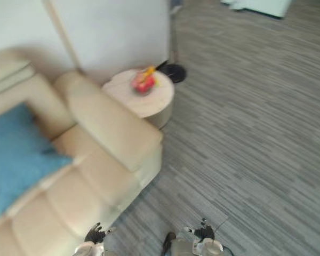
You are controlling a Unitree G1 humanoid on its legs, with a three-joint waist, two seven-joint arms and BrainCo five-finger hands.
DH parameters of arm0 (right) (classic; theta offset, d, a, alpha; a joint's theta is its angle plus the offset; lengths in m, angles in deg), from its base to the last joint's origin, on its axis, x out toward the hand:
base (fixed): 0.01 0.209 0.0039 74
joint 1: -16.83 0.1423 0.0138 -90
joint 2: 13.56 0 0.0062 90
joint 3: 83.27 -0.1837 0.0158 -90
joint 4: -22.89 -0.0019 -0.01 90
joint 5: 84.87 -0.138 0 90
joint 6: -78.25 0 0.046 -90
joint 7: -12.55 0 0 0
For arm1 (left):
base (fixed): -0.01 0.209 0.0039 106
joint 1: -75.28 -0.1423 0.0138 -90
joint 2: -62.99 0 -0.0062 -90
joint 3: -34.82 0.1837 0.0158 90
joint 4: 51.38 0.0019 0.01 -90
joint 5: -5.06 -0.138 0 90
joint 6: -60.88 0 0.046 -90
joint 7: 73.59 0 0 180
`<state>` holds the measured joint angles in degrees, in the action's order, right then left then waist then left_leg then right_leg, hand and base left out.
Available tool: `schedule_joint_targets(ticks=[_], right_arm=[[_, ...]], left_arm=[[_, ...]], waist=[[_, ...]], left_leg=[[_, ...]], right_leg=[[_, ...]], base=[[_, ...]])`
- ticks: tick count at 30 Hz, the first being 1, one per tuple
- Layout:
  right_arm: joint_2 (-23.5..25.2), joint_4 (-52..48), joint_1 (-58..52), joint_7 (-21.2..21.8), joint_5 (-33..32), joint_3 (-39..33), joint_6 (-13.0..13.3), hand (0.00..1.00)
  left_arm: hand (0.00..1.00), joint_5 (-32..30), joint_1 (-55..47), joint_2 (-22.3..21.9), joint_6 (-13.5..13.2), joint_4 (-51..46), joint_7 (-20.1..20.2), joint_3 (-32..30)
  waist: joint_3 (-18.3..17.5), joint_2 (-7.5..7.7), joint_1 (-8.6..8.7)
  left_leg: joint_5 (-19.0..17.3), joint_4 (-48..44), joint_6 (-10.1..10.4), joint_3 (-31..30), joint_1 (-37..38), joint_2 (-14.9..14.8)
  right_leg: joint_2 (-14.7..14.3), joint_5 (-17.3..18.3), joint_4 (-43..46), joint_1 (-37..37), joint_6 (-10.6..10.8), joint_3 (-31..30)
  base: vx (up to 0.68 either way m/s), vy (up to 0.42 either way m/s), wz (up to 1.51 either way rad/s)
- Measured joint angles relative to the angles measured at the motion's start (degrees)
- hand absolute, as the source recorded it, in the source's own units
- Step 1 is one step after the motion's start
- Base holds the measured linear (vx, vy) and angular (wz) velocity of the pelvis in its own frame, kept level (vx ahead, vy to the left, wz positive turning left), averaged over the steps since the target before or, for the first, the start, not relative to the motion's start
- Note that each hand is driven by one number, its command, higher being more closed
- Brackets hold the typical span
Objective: Pick up cushions and gather them together orderly.
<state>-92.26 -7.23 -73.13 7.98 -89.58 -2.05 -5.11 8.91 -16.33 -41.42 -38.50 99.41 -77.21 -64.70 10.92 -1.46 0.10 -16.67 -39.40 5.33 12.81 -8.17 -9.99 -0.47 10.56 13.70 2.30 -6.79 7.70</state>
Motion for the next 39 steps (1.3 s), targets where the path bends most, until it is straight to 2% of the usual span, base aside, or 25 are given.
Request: schedule_joint_targets(ticks=[3,5,6,7,11,13,14,15,16,17,20,22,23,25,27,28,29,30,32,33,35,36,37,38,39], right_arm=[[0.24,-0.15,0.04,-0.38,0.01,-0.06,-0.1,0.0],[1.19,-0.5,-0.04,-0.59,0.05,-0.02,-0.13,0.0],[1.66,-0.52,-0.12,-0.59,0.06,-0.02,-0.11,0.0],[1.61,-0.67,-0.68,-0.6,0.11,0.02,0.03,0.0],[5.37,-2.89,-1.2,-0.47,0.06,0.32,0.08,0.0],[6.74,-3.02,-0.79,-0.22,-0.02,1.19,0.13,0.0],[7.18,-2.78,-0.16,-0.02,-0.1,2.32,0.14,0.0],[7.12,-2.73,0.28,0.07,-0.09,2.85,0.15,0.0],[6.84,-2.35,1.22,0.1,-0.17,3.42,0.11,0.0],[6.74,-2.04,1.76,0.09,-0.16,3.45,0.11,0.0],[5.87,-0.53,2.94,0.05,-0.1,3.35,0.11,0.0],[4.6,0.1,3.2,0.0,0.08,3.26,-0.02,0.0],[3.98,0.15,2.6,-0.02,0.1,3.07,-0.03,0.0],[3.41,0.12,2.51,-0.02,0.09,2.13,0.01,0.0],[1.82,0.48,1.38,-0.06,0.06,1.9,0.03,0.0],[1.25,0.9,0.87,-0.11,0.01,1.7,0.09,0.0],[0.59,1.24,0.6,-0.16,-0.04,1.74,0.18,0.0],[-0.08,1.86,0.53,-0.32,-0.32,2.18,0.26,0.0],[0.02,2.38,0.5,-0.6,-0.54,1.96,0.21,0.0],[0.11,2.42,0.51,-0.58,-0.94,1.91,0.19,0.0],[0.22,2.4,1.09,-0.54,-2.23,0.42,0.14,0.0],[0.27,2.51,1.08,-0.62,-2.27,-0.19,0.12,0.0],[0.07,2.52,1.04,-0.56,-2.26,-0.17,0.12,0.0],[-0.16,2.51,1.07,-0.58,-2.25,-0.21,0.12,0.0],[-0.06,2.46,0.69,-0.62,-2.26,-0.09,0.11,0.0]], left_arm=[[0.0,0.85,0.18,-0.22,-0.25,-1.3,-0.14,-0.06],[0.0,1.46,0.3,-0.41,-0.39,-1.81,-0.18,-0.72],[0.0,1.99,0.36,-0.54,-0.38,-1.76,-0.21,-0.71],[0.0,2.48,0.31,-1.07,-0.4,-1.61,-0.26,-0.75],[0.0,3.06,0.92,-0.06,-0.41,-3.05,-0.16,-0.84],[0.0,3.03,0.91,-0.09,-0.33,-3.25,-0.21,-0.86],[0.0,3.05,0.95,-0.05,-0.29,-2.86,-0.19,-0.68],[0.0,3.07,0.97,0.03,-0.22,-2.6,-0.21,-0.28],[0.0,3.2,1.11,0.41,-0.19,-1.77,-0.14,0.74],[0.0,3.42,1.08,0.92,-0.12,-1.1,-0.11,1.61],[0.0,3.58,1.58,2.28,0.47,1.73,0.02,2.84],[0.0,3.56,1.98,2.51,0.88,2.49,0.03,4.05],[0.0,3.45,2.05,2.86,1.04,3.31,0.11,4.75],[0.0,2.78,2.23,2.89,1.15,3.42,0.2,5.06],[0.0,2.15,3.24,1.69,1.06,3.1,0.36,5.07],[0.0,1.86,3.25,1.34,0.97,2.61,0.52,5.08],[0.0,1.7,3.35,1.24,1.02,1.77,0.51,4.93],[0.0,1.65,3.3,1.22,0.96,1.47,0.5,4.97],[0.0,1.62,2.95,1.39,1.02,0.59,0.43,5.0],[0.0,1.62,2.69,1.5,0.94,0.11,0.39,5.05],[0.0,1.8,2.33,1.51,0.82,-0.98,0.34,5.1],[0.0,1.78,2.18,1.53,0.81,-1.38,0.31,5.2],[0.0,1.8,1.92,1.42,0.77,-1.67,0.3,5.5],[0.0,2.02,1.96,1.23,0.67,-1.73,0.29,5.64],[0.0,2.11,1.64,0.95,0.45,-1.7,0.1,5.63]], waist=[[0.16,0.21,-0.67],[0.45,0.63,-0.97],[0.36,0.48,-0.99],[-0.17,-0.68,-1.69],[-0.31,3.03,-3.11],[-0.44,3.2,-3.6],[-0.39,3.04,-3.65],[-0.21,2.7,-3.51],[-0.05,2.41,-3.41],[0.13,1.82,-3.43],[0.16,1.78,-3.2],[0.31,1.57,-3.35],[0.35,1.69,-3.28],[0.3,1.18,-2.7],[0.05,0.31,-2.22],[0.15,-0.27,-2.05],[0.49,-1.14,-2.13],[0.89,-1.94,-2.6],[0.95,-2.17,-3.37],[1.11,-1.85,-3.53],[1.9,-1.34,-3.78],[1.93,-1.08,-3.88],[1.94,-1.09,-3.89],[2.04,-1.32,-4.11],[1.72,-1.29,-5.46]], left_leg=[[0.19,10.86,0.46,-9.66,-4.35,5.96],[2.29,18.24,-0.03,-18.17,-5.47,9.23],[4.23,20.84,0.06,-21.03,-5.24,9.73],[9.98,21.99,0.43,-22.42,-4.39,8.83],[5.97,19.93,-2.91,-10.52,-0.89,8.1],[3.77,18.87,-4.01,-4.29,1.25,7.04],[2.43,18.85,-4.35,0.55,2.89,6.23],[2.0,19.08,-4.58,3.26,3.8,5.61],[1.82,19.46,-4.56,7.35,5.28,4.49],[1.83,19.57,-4.55,10.35,5.97,3.41],[1.87,21.06,-4.47,13.94,7.73,1.01],[2.03,21.92,-4.03,16.1,9.51,-0.73],[2.45,22.98,-2.24,16.37,11.28,-1.16],[3.89,24.15,0.21,15.89,13.48,-2.3],[3.89,16.29,0.22,13.33,11.74,-5.64],[4.51,6.94,-0.12,10.83,8.92,-8.86],[6.86,-3.3,-3.2,7.79,5.57,-12.29],[7.39,-12.17,-4.5,4.22,2.14,-13.95],[3.2,-18.53,-1.15,-0.83,-2.71,-10.7],[2.08,-17.38,-1.22,-1.32,-4.03,-8.97],[0.42,-6.41,-1.99,-3.43,-7.3,-2.51],[0.94,2.86,-1.46,-6.03,-7.79,1.18],[2.89,12.56,-1.07,-9.05,-7.78,4.27],[7.13,19.87,-0.46,-12.28,-7.78,6.16],[13.48,23.92,0.69,-13.6,-6.18,7.42]], right_leg=[[-0.75,0.45,-0.02,-0.83,1.37,-8.62],[-0.83,1.08,0.28,-2.05,2.92,-14.43],[-1.12,1.61,0.62,-2.22,3.82,-15.96],[-2.27,2.89,1.88,-2.15,5.68,-17.44],[0.31,4.95,6.65,-0.66,8.68,-20.68],[1.62,5.77,11.84,2.25,10.44,-17.04],[4.67,6.0,15.56,4.98,11.33,-8.44],[6.91,5.9,16.27,5.83,10.78,-1.77],[10.47,5.24,14.9,5.87,9.24,9.88],[11.74,4.35,12.18,5.71,7.98,17.31],[11.91,0.2,5.21,6.19,7.39,26.58],[13.17,-1.52,4.73,6.58,7.51,32.34],[13.29,-3.36,5.17,6.43,5.6,33.35],[11.33,-1.83,5.87,6.03,4.5,31.54],[7.83,-0.65,2.84,3.5,3.74,30.73],[5.31,-0.39,0.67,1.43,3.6,29.89],[2.69,-0.1,-1.27,-1.06,3.13,29.07],[0.56,0.28,-2.94,-3.65,2.55,27.1],[-0.44,1.41,-4.2,-6.33,1.4,22.74],[-0.31,1.5,-4.44,-6.82,1.49,21.06],[0.59,1.91,-5.25,-8.78,2.22,15.81],[1.69,2.48,-5.03,-9.0,3.2,13.53],[2.57,3.03,-5.04,-9.12,4.0,11.17],[2.96,3.57,-5.19,-9.44,4.88,8.54],[3.37,4.04,-5.96,-9.96,5.86,4.57]], base=[[0.29,0.133,-1.75],[0.38,0.258,-1.55],[0.35,0.261,-1.61],[0.33,0.289,-1.73],[0.25,0.276,-1.4],[0.13,0.19,-1.7],[0.08,0.116,-1.62],[0.12,0.156,-1.97],[0.09,0.086,-1.74],[0.1,0.067,-1.75],[0.15,-0.095,-1.39],[0.19,-0.19,-1.14],[0.24,-0.243,-0.94],[0.25,-0.294,-0.75],[0.24,-0.295,-0.4],[0.18,-0.287,-0.44],[0.13,-0.266,-0.64],[0.17,-0.225,-0.94],[0.21,-0.05,-1.08],[0.24,0.042,-1.19],[0.29,0.126,-1.27],[0.28,0.172,-1.17],[0.27,0.205,-1.2],[0.32,0.235,-1.49],[0.37,0.245,-1.35]])
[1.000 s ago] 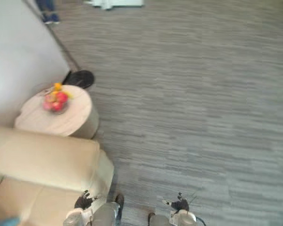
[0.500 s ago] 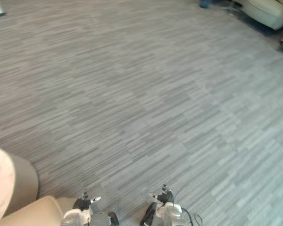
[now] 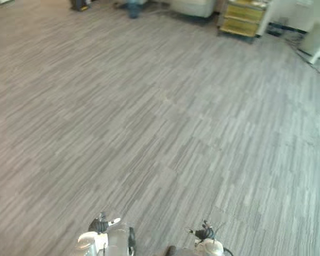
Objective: Pick up cushions and gather them together orderly.
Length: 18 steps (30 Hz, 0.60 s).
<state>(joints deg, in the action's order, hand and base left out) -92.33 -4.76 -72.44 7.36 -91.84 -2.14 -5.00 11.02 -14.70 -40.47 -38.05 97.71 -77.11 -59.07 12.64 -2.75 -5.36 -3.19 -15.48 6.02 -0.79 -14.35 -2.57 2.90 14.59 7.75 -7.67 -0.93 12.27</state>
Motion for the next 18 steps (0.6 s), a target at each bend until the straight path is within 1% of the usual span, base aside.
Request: schedule_joint_targets(ticks=[1,2,3,4,5,6,7,8,9,10,11,12,13,14,15,16,17,18], right_arm=[[0.05,-0.05,-0.06,-0.02,0.0,0.04,0.0,0.0],[1.34,-0.06,-0.3,0.05,0.0,0.07,0.08,0.0],[2.04,0.09,-0.91,0.05,-0.01,-0.33,0.04,0.0],[2.17,0.0,-0.87,0.06,0.01,-0.76,0.02,0.0],[2.53,-0.36,-0.84,0.09,0.03,-1.9,-0.06,0.0],[2.65,-0.7,-0.78,0.12,0.04,-2.2,0.02,0.0],[2.63,-0.72,-0.67,0.17,0.04,-2.24,0.13,0.0],[2.77,-0.72,-0.77,0.36,0.04,-2.18,0.32,0.0],[2.92,-1.27,-0.85,0.69,0.04,-2.29,0.58,0.0],[2.9,-1.76,-0.97,0.69,0.06,-2.35,0.56,0.0],[2.87,-1.8,-1.13,0.69,0.05,-2.35,0.54,0.0],[2.84,-1.85,-1.18,0.73,0.04,-2.36,0.56,0.0],[2.83,-2.05,-1.17,0.75,0.04,-2.36,0.58,0.0],[2.66,-2.74,-1.13,0.75,0.03,-2.39,0.6,0.0],[2.29,-2.83,-0.65,0.76,0.02,-2.39,0.61,0.0],[1.87,-2.77,-0.12,0.74,0.01,-2.36,0.56,0.0],[1.85,-2.75,-0.15,0.73,-0.04,-2.31,0.55,0.0],[1.93,-2.76,-0.22,0.73,-0.23,-2.28,0.61,0.0]], left_arm=[[0.0,0.02,-0.05,-0.17,-0.04,-0.04,0.0,0.01],[0.0,0.18,0.16,0.3,-0.32,-0.04,-0.01,0.16],[0.0,0.29,0.94,0.49,-0.59,0.02,0.05,0.02],[0.0,0.3,1.23,0.59,-0.42,-0.03,0.08,-0.14],[0.0,0.3,1.06,0.57,-0.25,0.04,0.12,-1.38],[0.0,0.38,0.67,0.24,-0.17,0.19,0.12,-1.79],[0.0,0.41,0.42,0.24,-0.12,0.21,0.13,-1.75],[0.0,0.61,0.2,0.28,-0.07,0.24,0.12,-1.47],[0.0,0.98,0.22,0.92,0.2,0.25,0.08,-0.47],[0.0,1.09,0.37,1.56,0.54,1.11,0.01,0.92],[0.0,1.14,0.47,1.77,0.68,1.49,-0.01,1.61],[0.0,1.38,0.42,1.58,0.66,1.53,-0.04,1.7],[0.0,1.52,0.49,1.36,0.66,1.58,-0.05,1.69],[0.0,1.54,0.99,0.78,0.67,1.59,-0.04,1.92],[0.0,1.46,1.49,0.51,0.64,1.58,-0.05,2.54],[0.0,1.37,1.91,0.49,0.64,1.58,-0.05,3.36],[0.0,1.13,1.85,0.53,0.65,1.59,-0.05,3.69],[0.0,0.86,1.72,0.56,0.66,1.61,-0.05,3.79]], waist=[[-0.4,-0.11,-0.7],[-1.19,1.68,-0.52],[-1.1,2.55,-0.24],[-1.06,2.63,-0.25],[-1.27,2.98,-0.32],[-1.27,3.01,-0.72],[-1.28,2.99,-0.92],[-1.35,2.94,-0.67],[-1.46,3.41,-0.4],[-1.73,3.98,0.5],[-1.77,4.05,1.14],[-2.0,4.43,1.95],[-2.0,4.41,2.25],[-2.01,4.12,2.7],[-1.76,3.64,2.93],[-1.36,3.01,3.31],[-1.37,3.05,3.6],[-1.37,3.24,3.76]], left_leg=[[1.6,1.06,-0.93,0.49,0.87,0.53],[0.68,1.09,-2.56,2.23,1.21,1.81],[-0.86,-1.91,-4.51,3.07,-0.02,2.66],[-1.98,-3.33,-4.93,3.58,-0.23,2.78],[-4.84,-4.71,-5.74,5.04,0.98,3.01],[-6.86,-4.56,-6.03,6.43,3.56,3.0],[-7.77,-4.17,-6.27,7.31,5.31,2.91],[-9.33,-2.8,-6.67,8.0,8.22,2.82],[-10.81,-1.52,-6.9,8.2,11.61,3.25],[-11.55,-0.27,-7.07,8.17,14.61,3.54],[-11.7,1.37,-7.12,7.93,16.95,3.71],[-11.71,3.84,-7.12,7.85,20.37,3.46],[-11.72,5.18,-7.1,7.87,21.89,3.11],[-11.84,7.33,-6.9,7.93,24.17,2.08],[-12.06,8.5,-6.51,7.93,25.13,0.99],[-12.18,9.61,-6.31,7.89,26.42,-0.6],[-12.2,9.71,-6.28,7.8,26.9,-1.25],[-12.26,9.71,-6.17,7.6,27.49,-1.38]], right_leg=[[0.02,-0.05,-0.41,-0.43,0.58,-1.66],[1.3,-0.95,-2.24,-0.59,1.52,-5.1],[2.4,-1.96,-3.3,-1.12,3.2,-5.82],[2.93,-2.11,-3.19,-1.41,3.45,-6.3],[3.61,-1.77,-0.65,-1.44,4.18,-7.72],[4.11,-0.68,4.77,-0.47,5.81,-8.78],[4.44,-0.15,10.51,1.37,6.68,-9.85],[5.0,-0.88,22.34,6.04,8.84,-10.48],[6.25,-1.24,36.96,12.69,11.51,-10.35],[7.02,0.43,43.96,16.38,9.34,-8.87],[7.7,1.59,45.48,18.15,7.61,-6.77],[8.12,2.92,44.12,20.07,5.54,-3.43],[8.0,3.59,42.27,21.14,4.71,-1.82],[7.44,4.03,36.87,24.03,3.77,1.0],[6.37,3.04,31.72,26.15,3.16,1.89],[4.46,-0.66,22.99,28.44,2.89,1.61],[3.53,-4.37,16.74,28.95,2.83,0.82],[2.97,-6.96,12.83,28.89,2.82,0.17]], base=[[0.47,0.183,-1.16],[0.51,0.137,-0.5],[0.48,0.119,-0.23],[0.45,0.166,-0.14],[0.41,0.172,-0.38],[0.4,0.166,-0.57],[0.38,0.148,-0.65],[0.36,0.131,-0.59],[0.44,0.116,-0.33],[0.38,0.056,-0.02],[0.52,-0.005,0.22],[0.45,-0.034,0.16],[0.55,-0.065,0.14],[0.37,-0.071,0.13],[0.57,-0.146,0.18],[0.48,-0.153,0.18],[0.5,-0.176,0.18],[0.58,-0.239,0.32]])
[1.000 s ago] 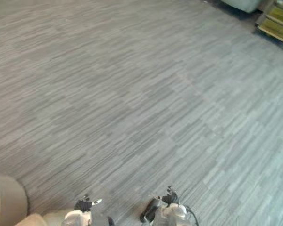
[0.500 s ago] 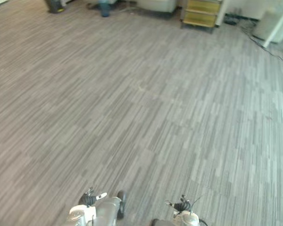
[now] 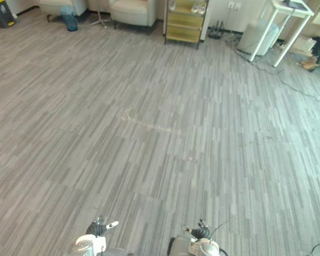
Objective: Pick up cushions and gather them together orderly.
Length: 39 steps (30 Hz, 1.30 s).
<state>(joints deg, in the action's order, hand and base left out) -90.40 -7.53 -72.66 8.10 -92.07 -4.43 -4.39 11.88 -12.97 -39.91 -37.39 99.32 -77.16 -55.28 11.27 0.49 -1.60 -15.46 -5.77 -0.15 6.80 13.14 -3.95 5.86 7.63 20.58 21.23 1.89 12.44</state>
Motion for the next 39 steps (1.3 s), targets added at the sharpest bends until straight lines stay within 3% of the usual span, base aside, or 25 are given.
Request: schedule_joint_targets(ticks=[1,4,7,9,11,13,15,16,17,18,19,20,22,23,24,26,28,31,33,34,35,36,37,38,39], right_arm=[[-0.3,0.04,-0.1,0.01,-0.38,-0.1,0.01,0.0],[-1.09,0.24,1.26,0.05,-0.09,-1.68,-0.08,0.0],[-1.17,-0.37,-0.04,-0.27,-0.22,-1.86,-0.14,0.0],[-0.09,-0.94,-0.79,-0.62,-1.44,-1.72,-0.12,0.0],[0.56,-1.14,-0.48,-0.7,-2.01,-1.77,-0.08,0.0],[0.53,-0.33,1.18,-0.76,-1.97,-1.79,-0.08,0.0],[0.38,0.3,1.73,-1.1,-1.88,-1.89,-0.08,0.0],[0.13,0.46,1.56,-1.22,-1.88,-1.83,-0.07,0.0],[-0.51,1.53,1.59,-1.28,-1.85,-1.5,-0.08,0.0],[0.24,2.67,1.8,-1.25,-1.75,-1.07,-0.11,0.0],[0.53,2.71,1.62,-1.24,-1.75,-0.9,-0.11,0.0],[0.79,2.64,1.42,-1.2,-1.66,-0.91,-0.11,0.0],[0.66,2.77,0.65,-1.23,-1.42,-1.71,-0.13,0.0],[0.74,2.91,0.56,-1.18,-0.35,-1.79,-0.18,0.0],[0.77,2.91,0.51,-1.13,0.03,-1.79,-0.18,0.0],[0.82,2.31,-0.52,-0.87,0.38,-1.58,-0.15,0.0],[0.64,2.06,-1.1,-0.64,0.38,-1.57,-0.1,0.0],[0.06,1.54,-0.15,-0.61,0.23,-1.77,0.16,0.0],[0.13,0.59,-0.06,-0.61,0.25,-1.67,0.23,0.0],[0.1,0.43,-0.59,-0.62,0.24,-1.71,0.27,0.0],[-0.22,0.35,-1.0,-0.6,0.22,-2.0,0.3,0.0],[-1.58,0.44,-0.72,-0.59,0.34,-2.24,0.26,0.0],[-1.83,0.47,-0.74,-0.54,0.34,-2.4,0.24,0.0],[-1.8,0.28,-0.66,-0.44,0.32,-3.84,0.16,0.0],[-1.44,-0.21,-1.11,-0.53,0.13,-3.9,0.0,0.0]], left_arm=[[0.0,-0.51,-0.51,-0.19,0.0,0.67,-0.03,-0.15],[0.0,-2.26,0.06,-2.22,0.09,1.84,0.02,-0.95],[0.0,-3.37,0.12,-4.26,0.19,1.14,-0.06,-3.59],[0.0,-3.43,-0.35,-4.3,-0.14,-2.12,-0.06,-3.7],[0.0,-3.42,-0.31,-4.29,-0.31,-3.51,-0.06,-3.06],[0.0,-3.43,-0.03,-4.38,-0.57,-4.35,-0.08,-2.77],[0.0,-3.48,0.02,-4.24,-1.12,-4.52,-0.23,-2.24],[0.0,-3.47,0.0,-4.26,-1.17,-4.53,-0.26,-1.93],[0.0,-3.41,-0.06,-3.85,-1.33,-4.5,-0.42,-0.87],[0.0,-3.41,0.24,-3.24,-1.33,-4.49,-0.68,-0.57],[0.0,-3.41,0.36,-2.82,-1.32,-4.46,-0.76,-0.53],[0.0,-3.41,0.64,-2.17,-1.06,-4.38,-0.74,-0.44],[0.0,-3.43,1.02,-1.91,-0.98,-3.72,-0.72,0.11],[0.0,-3.45,1.03,-1.51,-0.88,-2.94,-0.72,0.45],[0.0,-3.46,1.0,-1.11,-0.82,-2.57,-0.74,0.85],[0.0,-3.49,0.38,0.41,-0.07,-1.3,-0.76,2.96],[0.0,-3.51,0.86,0.9,0.06,0.09,-0.73,3.41],[0.0,-3.51,1.3,0.43,0.15,0.14,-0.72,3.48],[0.0,-3.6,0.8,0.62,0.09,0.11,-0.71,3.89],[0.0,-3.95,0.57,0.67,0.09,0.12,-0.7,3.83],[0.0,-4.2,-0.23,0.49,0.11,0.55,-0.75,3.36],[0.0,-4.52,-0.52,-0.91,0.15,1.51,-0.56,3.24],[0.0,-4.57,-0.82,-1.45,0.12,1.8,-0.57,2.95],[0.0,-4.59,-0.68,-2.72,0.09,1.8,-0.59,0.47],[0.0,-4.58,-0.72,-3.63,0.13,1.66,-0.64,-2.76]], waist=[[0.09,-0.32,1.09],[0.17,-3.71,1.22],[0.75,-4.79,1.33],[1.41,-3.94,0.25],[1.52,-3.17,-0.8],[1.49,-3.25,-2.04],[1.62,-3.09,-2.16],[1.48,-3.32,-2.16],[1.27,-3.38,-2.89],[0.6,-1.68,-3.24],[0.33,-1.01,-3.14],[-0.04,0.0,-3.0],[-0.11,0.45,-3.0],[0.28,1.26,-2.96],[0.36,1.39,-2.88],[0.3,1.49,-1.78],[0.22,1.21,-0.94],[0.71,0.4,0.01],[0.76,0.47,1.19],[0.54,1.08,1.29],[0.03,1.24,1.87],[-0.99,-1.84,1.66],[-1.39,-2.69,1.65],[-1.4,-4.09,1.53],[-1.2,-4.66,1.62]], left_leg=[[-1.24,-0.81,1.97,-2.1,2.19,-1.14],[0.27,-11.59,4.78,-5.21,-0.94,-3.92],[11.39,-36.24,6.61,-5.46,-10.56,-6.3],[5.3,-52.23,5.85,0.61,-20.02,-9.79],[1.64,-48.57,4.55,4.28,-25.18,-8.93],[0.55,-36.39,4.33,5.27,-28.49,-6.35],[6.36,-13.12,4.52,2.89,-30.06,-0.46],[8.22,-8.92,4.74,2.37,-29.81,0.12],[16.16,-6.45,4.2,1.63,-29.52,0.91],[16.97,-7.16,1.04,2.01,-29.16,2.92],[16.15,-7.61,0.5,1.97,-29.39,3.55],[13.97,-10.37,-1.19,1.82,-30.33,4.29],[9.69,-13.39,-1.58,2.06,-28.62,4.58],[6.75,-13.06,-1.89,2.36,-24.02,5.25],[5.9,-12.88,-1.9,2.22,-22.47,5.51],[2.86,-10.34,-2.15,1.71,-13.6,5.82],[2.48,-5.04,-2.25,0.13,-6.2,5.17],[2.23,-2.34,-2.65,-1.73,-2.73,2.79],[1.64,-0.93,-1.66,-3.13,-0.28,1.31],[0.18,-1.01,0.62,-3.86,1.22,1.43],[-2.36,-1.61,1.98,-6.54,3.61,0.73],[-2.42,-4.62,2.35,-8.28,2.98,-1.92],[-2.39,-7.01,2.4,-8.95,1.97,-2.53],[-1.12,-16.22,4.34,-9.54,-1.74,-3.83],[3.71,-28.84,6.17,-9.48,-6.85,-4.9]], right_leg=[[-1.7,-9.64,-3.71,-1.61,-2.75,-2.02],[-3.24,-3.13,2.29,-2.03,-4.32,-0.24],[-4.55,0.09,-1.48,-10.19,-5.21,0.67],[-5.98,1.56,-8.03,-19.97,-6.11,0.1],[-5.86,1.51,-11.54,-24.38,-5.96,-1.36],[-5.42,1.77,-14.16,-26.98,-5.13,-3.53],[-2.89,4.23,-16.35,-31.48,-2.75,-4.72],[-2.81,4.7,-16.96,-32.16,-2.18,-4.94],[-2.52,6.06,-18.15,-34.61,-0.75,-5.86],[-0.58,7.16,-17.81,-35.46,0.07,-6.72],[-0.06,7.11,-17.13,-35.41,0.09,-6.71],[1.1,7.08,-12.68,-33.39,0.15,-6.99],[1.67,6.98,1.56,-29.09,1.43,-8.91],[3.08,3.86,18.92,-23.18,7.51,-11.16],[3.4,3.58,23.24,-21.92,8.04,-11.39],[4.97,6.08,35.28,-16.71,5.02,-8.13],[4.32,9.86,30.01,-9.78,1.0,-3.11],[1.09,8.77,15.96,-4.41,0.59,-1.88],[-0.41,-0.71,-4.36,-3.27,1.19,-2.27],[-0.37,-4.92,-9.22,-3.18,1.41,-3.55],[-0.82,-13.5,-6.77,-2.98,-0.3,-5.82],[-2.43,-8.32,-1.85,-2.12,-1.18,-4.34],[-2.78,-7.47,-1.37,-2.3,-1.9,-3.56],[-3.75,-5.29,-1.02,-3.98,-2.75,-2.22],[-4.48,-3.49,-1.98,-7.03,-3.58,-1.01]], base=[[0.59,-0.243,0.19],[0.52,-0.233,0.12],[0.58,-0.243,0.14],[0.49,-0.121,-0.08],[0.43,-0.076,-0.43],[0.44,0.014,-0.62],[0.46,0.112,-0.27],[0.49,0.176,-0.28],[0.63,0.239,-0.31],[0.53,0.204,-0.25],[0.67,0.21,0.03],[0.55,0.167,0.2],[0.59,0.184,0.09],[0.42,0.119,-0.09],[0.54,0.13,-0.04],[0.56,0.089,0.05],[0.65,-0.006,0.26],[0.52,-0.123,0.49],[0.5,-0.182,0.65],[0.6,-0.261,0.75],[0.72,-0.336,0.65],[0.62,-0.299,0.51],[0.59,-0.287,0.29],[0.55,-0.283,0.3],[0.66,-0.321,0.26]])
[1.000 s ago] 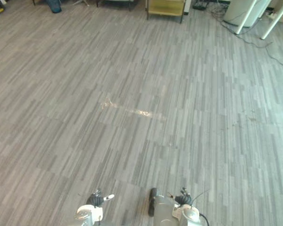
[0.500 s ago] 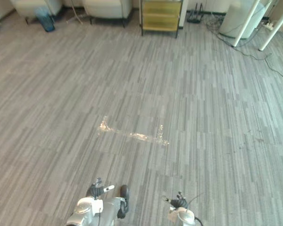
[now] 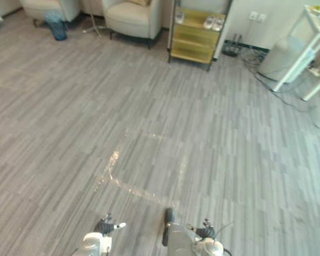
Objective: Pick up cushions and gather them together orderly.
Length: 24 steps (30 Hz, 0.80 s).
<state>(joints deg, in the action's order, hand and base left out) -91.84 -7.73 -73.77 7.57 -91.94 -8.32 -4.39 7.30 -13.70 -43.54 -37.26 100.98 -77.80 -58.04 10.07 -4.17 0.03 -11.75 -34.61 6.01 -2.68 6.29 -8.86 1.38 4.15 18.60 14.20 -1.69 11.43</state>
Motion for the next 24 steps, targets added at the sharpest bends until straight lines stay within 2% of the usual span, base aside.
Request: schedule_joint_targets(ticks=[1,2,3,4,5,6,7,8,9,10,11,12,13,14,15,16,17,19,20,21,23,24], right_arm=[[0.27,-0.17,-0.2,-0.03,-0.04,0.25,0.0,0.0],[0.66,-0.48,-0.51,-0.17,-0.15,1.35,-0.08,0.0],[0.93,-0.99,-0.54,-0.23,-0.29,2.1,-0.1,0.0],[1.1,-1.11,-0.64,-0.22,-0.33,2.17,-0.08,0.0],[1.83,-1.17,-0.74,-0.29,-0.46,2.04,-0.07,0.0],[2.03,-1.16,-0.56,-0.31,-0.56,2.05,-0.07,0.0],[2.07,-1.17,-0.41,-0.33,-0.8,2.05,-0.08,0.0],[2.01,-1.15,-0.07,-0.44,-0.86,1.98,-0.08,0.0],[1.74,-0.92,0.32,-0.61,-0.86,1.94,0.0,0.0],[1.63,-0.76,0.46,-0.64,-0.86,1.95,0.01,0.0],[1.29,0.64,0.74,-0.67,-0.84,2.27,-0.05,0.0],[1.28,0.71,0.77,-0.67,-0.83,2.33,-0.09,0.0],[2.69,0.75,0.84,-0.63,-0.71,2.63,-0.08,0.0],[3.42,0.69,0.8,-0.6,-0.47,2.9,-0.07,0.0],[3.44,0.69,0.75,-0.6,-0.31,2.89,-0.07,0.0],[3.41,0.7,0.63,-0.61,-0.29,2.78,-0.1,0.0],[3.4,0.69,0.72,-0.58,-0.29,2.61,-0.08,0.0],[3.68,0.79,0.76,-0.37,-0.27,2.46,-0.03,0.0],[3.81,1.08,0.61,-0.02,-0.12,2.56,-0.04,0.0],[3.78,1.73,0.5,0.22,0.0,3.16,-0.03,0.0],[3.34,1.7,0.8,0.33,0.26,4.47,0.03,0.0],[3.11,1.56,1.02,0.36,0.25,4.56,0.12,0.0]], left_arm=[[0.0,0.02,-0.1,-0.34,0.03,-0.19,-0.01,-0.82],[0.0,0.05,-0.49,-0.72,0.0,-1.87,-0.05,-2.27],[0.0,0.05,-0.72,-0.61,-0.12,-3.65,0.08,-2.28],[0.0,0.06,-0.72,-0.53,-0.19,-4.04,0.08,-2.22],[0.0,0.07,-0.71,-0.52,-0.34,-5.06,0.07,-2.2],[0.0,0.12,-0.69,-0.55,-0.42,-5.55,0.08,-2.01],[0.0,0.12,-0.65,-0.56,-0.54,-6.0,0.11,-1.51],[0.0,0.13,-0.53,-0.5,-0.89,-6.38,0.07,-0.56],[0.0,0.13,-0.6,-0.41,-1.16,-6.62,0.08,0.04],[0.0,0.14,-0.64,-0.41,-1.17,-6.61,0.08,0.14],[0.0,0.27,-0.76,-0.2,-1.2,-6.52,0.0,0.5],[0.0,0.27,-0.71,-0.17,-1.22,-6.51,-0.07,0.52],[0.0,0.25,-0.28,1.12,-1.14,-6.38,-0.05,0.53],[0.0,0.25,0.41,1.93,-1.05,-5.63,0.02,0.55],[0.0,0.27,0.56,2.02,-1.05,-5.56,0.07,0.56],[0.0,0.41,0.57,2.35,-1.07,-5.48,0.08,0.59],[0.0,0.93,0.57,2.62,-1.02,-5.31,0.14,0.66],[0.0,1.97,0.37,3.79,-0.79,-3.66,0.65,2.39],[0.0,2.04,0.24,4.34,-0.43,-2.88,0.81,2.87],[0.0,2.32,0.15,4.68,-0.2,-2.24,0.77,2.85],[0.0,2.53,-0.16,5.1,-0.04,-1.7,0.73,2.97],[0.0,2.6,-0.08,5.44,0.01,-1.34,0.68,4.03]], waist=[[0.12,-0.13,-0.14],[0.68,0.05,-0.53],[1.06,0.42,-1.18],[1.28,0.78,-1.54],[1.46,1.3,-2.37],[1.52,1.41,-2.7],[1.51,1.41,-3.18],[1.63,1.67,-3.56],[1.58,1.84,-3.64],[1.49,1.69,-3.72],[1.31,1.39,-4.46],[1.21,1.62,-4.83],[0.57,3.55,-5.18],[0.49,5.09,-5.04],[0.56,5.24,-5.11],[0.47,5.38,-5.27],[0.45,5.43,-5.4],[0.48,5.44,-5.51],[0.51,5.45,-5.36],[0.51,5.42,-5.34],[0.47,5.35,-4.94],[0.55,5.2,-4.4]], left_leg=[[2.54,-4.71,0.16,0.17,-2.04,-0.61],[5.05,-17.63,0.63,2.32,-7.94,-3.34],[2.57,-24.32,0.0,5.22,-11.92,-5.0],[1.91,-25.1,0.06,6.1,-13.12,-5.1],[-0.61,-24.2,-1.09,9.04,-16.59,-5.32],[-1.86,-21.7,-1.87,10.48,-18.5,-5.09],[-2.87,-15.48,-2.4,11.61,-20.47,-3.8],[-2.49,-2.27,-2.4,11.14,-21.58,0.26],[1.23,12.87,-1.62,9.22,-21.37,4.28],[3.0,17.23,-1.44,8.4,-21.01,5.23],[10.31,23.46,-1.29,6.55,-21.05,6.37],[12.18,23.4,-1.94,6.59,-20.68,6.54],[12.38,22.15,-4.23,7.36,-20.45,8.5],[9.83,18.46,-5.7,8.67,-21.26,9.12],[8.74,17.49,-5.98,8.9,-21.25,9.16],[5.61,15.01,-6.66,9.84,-20.48,9.08],[4.04,14.7,-7.14,10.5,-18.85,9.16],[0.88,16.03,-8.18,11.94,-12.48,9.63],[-0.32,17.03,-8.48,12.28,-9.46,9.8],[-1.52,19.05,-8.61,12.58,-5.37,9.81],[-1.9,21.91,-8.7,12.53,-1.4,9.6],[-1.89,23.15,-8.69,12.37,0.45,8.97]], right_leg=[[-0.34,0.51,-0.8,-1.52,-0.38,0.05],[-1.81,2.06,-3.66,-6.51,-1.65,0.08],[-2.37,3.21,-5.93,-10.98,-2.36,0.12],[-2.37,3.47,-6.63,-12.38,-2.46,0.2],[-2.31,3.45,-9.34,-16.53,-1.85,0.16],[-2.25,3.66,-10.8,-18.36,-1.58,0.04],[-1.92,4.15,-12.26,-20.41,-1.17,-0.31],[-0.43,5.16,-13.15,-22.35,-0.18,-0.59],[0.96,6.35,-13.68,-23.5,0.88,-1.15],[1.06,6.73,-14.06,-23.66,1.34,-1.42],[1.17,8.19,-14.68,-25.11,2.66,-2.94],[1.35,8.6,-14.77,-25.53,3.22,-3.51],[3.24,9.86,-14.54,-26.44,4.69,-5.03],[4.79,10.02,-11.98,-25.73,4.94,-6.09],[5.0,10.01,-10.69,-25.45,4.94,-6.56],[5.35,10.22,-4.36,-23.63,5.28,-8.24],[5.7,10.16,1.97,-21.82,5.7,-9.58],[7.01,8.9,19.3,-16.38,9.36,-11.02],[7.73,9.9,24.94,-14.71,9.03,-9.82],[8.16,11.81,29.34,-12.19,7.21,-7.25],[7.94,14.16,29.04,-8.5,5.18,-3.22],[7.28,15.02,25.4,-5.74,4.0,-0.22]], base=[[0.53,-0.233,0.2],[0.62,-0.201,0.05],[0.4,-0.106,0.01],[0.56,-0.156,-0.1],[0.34,-0.094,-0.09],[0.5,-0.1,-0.1],[0.43,0.008,-0.09],[0.54,0.073,-0.13],[0.48,0.109,-0.14],[0.57,0.197,-0.36],[0.38,0.15,-0.41],[0.5,0.184,-0.55],[0.45,0.102,-0.32],[0.56,0.137,-0.23],[0.53,0.142,-0.14],[0.5,0.181,-0.23],[0.58,0.213,-0.32],[0.56,0.17,-0.38],[0.52,0.107,-0.4],[0.34,0.061,-0.25],[0.38,0.009,-0.02],[0.44,-0.023,0.14]])
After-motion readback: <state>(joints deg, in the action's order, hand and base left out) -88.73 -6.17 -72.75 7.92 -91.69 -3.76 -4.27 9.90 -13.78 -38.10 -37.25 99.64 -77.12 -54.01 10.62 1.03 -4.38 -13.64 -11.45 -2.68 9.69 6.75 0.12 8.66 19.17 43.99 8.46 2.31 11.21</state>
